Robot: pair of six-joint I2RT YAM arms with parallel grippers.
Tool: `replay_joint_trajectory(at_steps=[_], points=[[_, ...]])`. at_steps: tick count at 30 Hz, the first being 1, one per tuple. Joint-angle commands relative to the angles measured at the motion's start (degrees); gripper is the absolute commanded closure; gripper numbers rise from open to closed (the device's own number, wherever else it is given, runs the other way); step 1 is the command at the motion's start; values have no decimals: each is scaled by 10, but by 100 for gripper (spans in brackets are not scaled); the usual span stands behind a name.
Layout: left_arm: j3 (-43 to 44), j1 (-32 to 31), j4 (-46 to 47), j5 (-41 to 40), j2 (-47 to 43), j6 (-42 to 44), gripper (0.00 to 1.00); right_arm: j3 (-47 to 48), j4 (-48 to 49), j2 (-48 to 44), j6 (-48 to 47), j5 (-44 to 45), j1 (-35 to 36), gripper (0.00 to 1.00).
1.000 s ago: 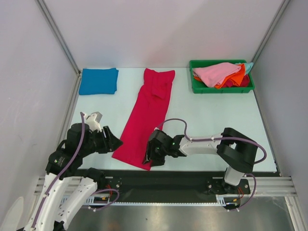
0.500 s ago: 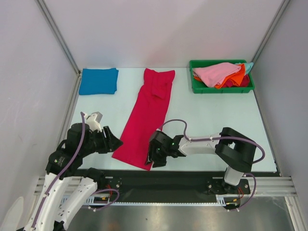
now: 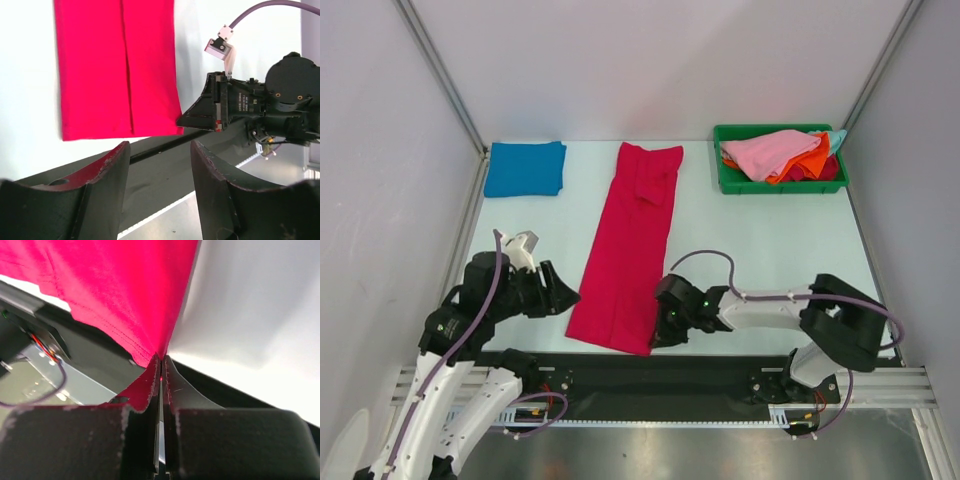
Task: Fold and stack the t-shirts
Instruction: Fold the tshirt
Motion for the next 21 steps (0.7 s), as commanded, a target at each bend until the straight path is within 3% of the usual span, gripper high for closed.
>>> replay_joint_trajectory(at_steps=[1, 9, 17, 20, 21], points=[[-15, 1, 38, 44, 9, -6, 42, -43, -18, -69, -42, -7, -1, 100], [-113, -2, 121, 137, 0, -74, 41, -172, -29, -215, -84, -52, -19, 100], [-187, -23, 161, 131, -26, -133, 40, -257, -59, -368, -78, -90, -64, 96], [-185, -29, 188, 119, -10, -139, 40, -228, -82, -369, -105, -97, -101, 69], [-176, -29, 206, 116, 7, -139, 40, -214, -112, -364, -134, -94, -117, 66]])
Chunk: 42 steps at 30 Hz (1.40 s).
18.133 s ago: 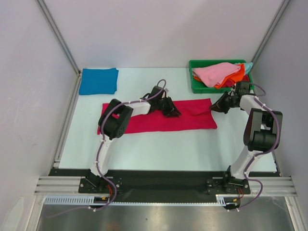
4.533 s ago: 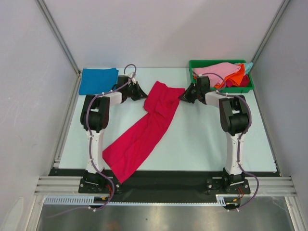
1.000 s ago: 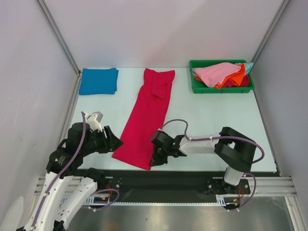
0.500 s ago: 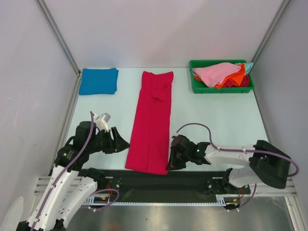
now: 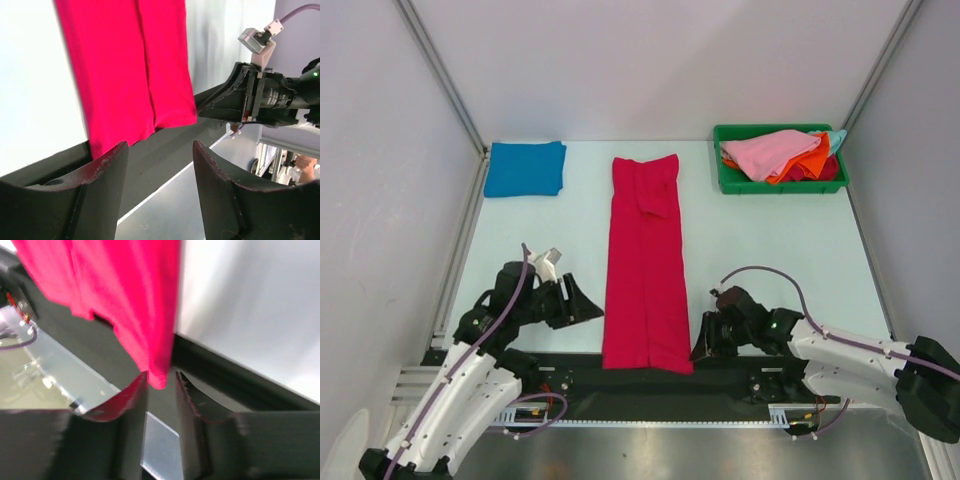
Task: Fold and stack the t-shirts
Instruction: Fold the tshirt
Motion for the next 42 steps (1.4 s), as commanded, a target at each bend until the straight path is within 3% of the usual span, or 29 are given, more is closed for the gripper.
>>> replay_joint_trajectory(at_steps=[1, 2, 5, 9, 13, 17, 22, 27, 31, 42], points=[[18, -6, 78, -7, 32, -17, 39, 52, -61, 8, -67, -11, -49, 61], [27, -6, 88, -13, 47, -13, 39, 73, -73, 23, -81, -5, -88, 46], [74, -6, 120, -45, 122, 13, 37, 148, -85, 63, -142, 12, -149, 37], [153, 3, 183, -94, 239, 44, 37, 266, -45, 187, -210, 50, -223, 37], [188, 52, 295, -94, 336, 50, 37, 418, -6, 302, -273, 97, -262, 41], [222, 81, 437, -93, 451, 77, 37, 501, 102, 406, -284, 71, -314, 42], [299, 87, 551, -95, 609, 100, 36, 626, 154, 571, -319, 63, -354, 39], [435, 91, 577, -116, 795, 102, 37, 776, 187, 710, -295, 17, -383, 39], [527, 102, 586, -135, 892, 89, 37, 886, 179, 810, -281, 0, -392, 41], [710, 125, 572, -109, 1071, 30, 37, 1056, 206, 971, -196, -51, -417, 44]])
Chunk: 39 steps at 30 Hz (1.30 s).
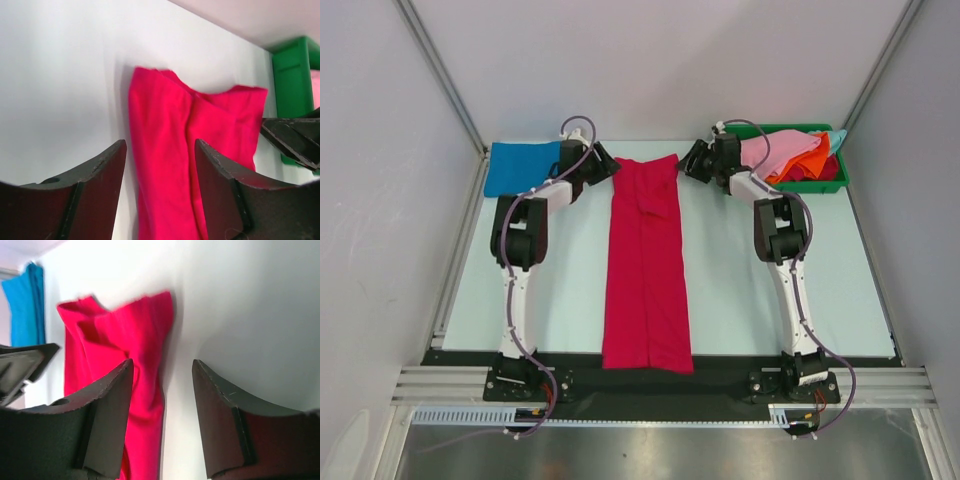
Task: Fold and stack the t-shirts
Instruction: Fold the tshirt
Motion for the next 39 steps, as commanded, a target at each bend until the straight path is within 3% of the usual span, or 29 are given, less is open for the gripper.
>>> replay_joint_trajectory(at_steps=[1, 6, 9, 10, 13, 14, 16, 17, 20, 22, 23, 24, 25, 28, 33, 39], points=[[60, 6, 15, 25, 38, -35, 38, 55, 25, 41, 37, -26, -3, 44], [104, 12, 35, 48, 93, -86, 40, 104, 39, 82, 74, -32, -5, 50], [143, 16, 41, 60, 127, -116, 43, 154, 36, 118, 88, -35, -5, 58], [153, 17, 48, 72, 136, -127, 45, 164, 43, 126, 96, -45, -6, 66], [193, 21, 51, 84, 167, -147, 62, 222, 55, 165, 114, -53, -6, 83], [210, 21, 50, 84, 174, -153, 72, 233, 63, 174, 119, -54, -6, 88], [221, 26, 50, 85, 188, -163, 79, 256, 75, 194, 135, -50, -6, 96], [227, 28, 50, 82, 189, -173, 85, 263, 82, 199, 142, -49, -6, 97], [256, 31, 23, 74, 204, -175, 87, 275, 96, 216, 162, -49, -9, 97], [276, 32, 4, 74, 210, -172, 84, 274, 98, 216, 165, -51, -10, 90], [285, 33, -12, 74, 210, -166, 71, 277, 91, 216, 162, -51, -10, 85], [285, 34, -16, 72, 206, -164, 66, 281, 87, 213, 162, -52, -13, 75], [283, 34, -18, 74, 201, -162, 58, 284, 77, 212, 162, -56, -16, 71], [291, 36, -47, 82, 174, -132, 48, 289, 43, 188, 166, -60, -24, 58], [260, 36, -162, 81, 70, -60, 46, 265, -37, 120, 132, -80, -35, 45], [135, 25, -262, 48, -83, 54, 46, 175, -178, -7, 83, -79, -40, 41]])
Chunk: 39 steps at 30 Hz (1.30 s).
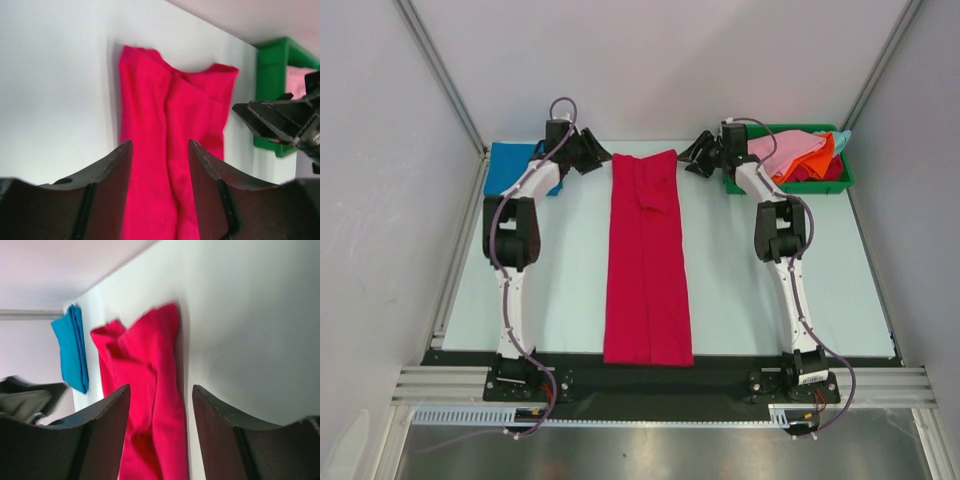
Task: Fold and stack the t-shirts
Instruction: Fold the tshirt
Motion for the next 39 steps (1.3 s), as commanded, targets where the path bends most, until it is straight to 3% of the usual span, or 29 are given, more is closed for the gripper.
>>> replay_joint_trajectory(at_steps=[1, 4, 10, 11, 12, 13, 18, 24, 30, 39], points=[[-70, -7, -77, -17, -158, 101, 47, -60, -91, -136, -58, 7, -12, 41], [-138, -24, -59, 8, -232, 110, 48, -129, -100, -196, -78, 12, -10, 40], [-258, -92, 30, 59, -266, 79, 46, -175, -23, -210, -61, -65, 4, 46], [-273, -105, 114, 81, -260, 61, 47, -176, -9, -205, -46, -73, 8, 49], [-285, -110, 147, 89, -252, 41, 49, -174, 16, -199, -39, -92, 11, 59], [-291, -113, 178, 97, -241, 4, 51, -169, 23, -186, -32, -97, 16, 62], [-237, -129, 251, 118, -127, -57, 59, -130, 52, -136, -1, -114, 25, 81], [-174, -127, 235, 113, -67, -51, 62, -128, 102, -107, 23, -120, 29, 84], [-198, -127, 238, 105, -65, -45, 64, -110, 97, -88, 29, -125, 40, 85], [-212, -120, 131, 98, -50, -43, 66, -104, 97, -84, 25, -94, 65, 86]])
